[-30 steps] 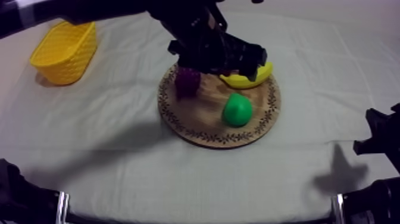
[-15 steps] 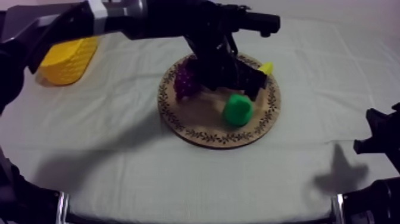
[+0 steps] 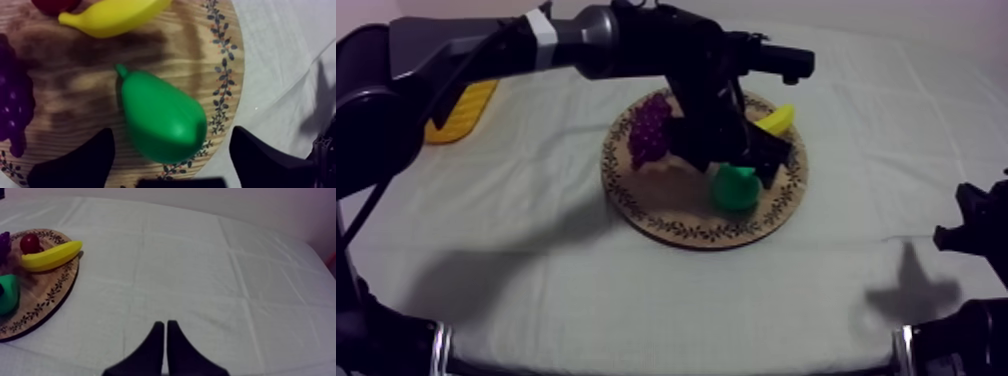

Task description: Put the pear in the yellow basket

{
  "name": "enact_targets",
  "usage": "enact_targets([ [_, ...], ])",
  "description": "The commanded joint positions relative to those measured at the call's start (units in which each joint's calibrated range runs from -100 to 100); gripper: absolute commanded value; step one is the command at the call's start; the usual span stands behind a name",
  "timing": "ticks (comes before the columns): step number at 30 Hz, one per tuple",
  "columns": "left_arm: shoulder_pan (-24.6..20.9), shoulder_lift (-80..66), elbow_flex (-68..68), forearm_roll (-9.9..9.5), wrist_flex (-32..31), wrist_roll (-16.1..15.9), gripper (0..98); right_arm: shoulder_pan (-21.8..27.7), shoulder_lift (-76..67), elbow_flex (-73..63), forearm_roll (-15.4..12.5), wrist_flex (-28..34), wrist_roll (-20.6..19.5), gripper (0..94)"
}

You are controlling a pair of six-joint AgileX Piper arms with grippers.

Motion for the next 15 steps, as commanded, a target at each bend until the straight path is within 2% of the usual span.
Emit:
enact_targets([
  [1, -0.07, 0.81, -0.36, 0.49, 0.96, -0.28, 85.3, 0.0, -0.01, -0.01, 0.0, 0.0, -0.02, 0.3],
  [9, -0.16, 3.89, -3.67, 1.66, 4.48, -1.32, 81.2, 0.09, -0.01, -0.01, 0.0, 0.0, -0.23, 0.3],
  [15, -0.22, 5.02, -4.87, 2.09, 5.65, -1.45, 65.8, 0.1, -0.01, -0.01, 0.0, 0.0, 0.08, 0.3],
])
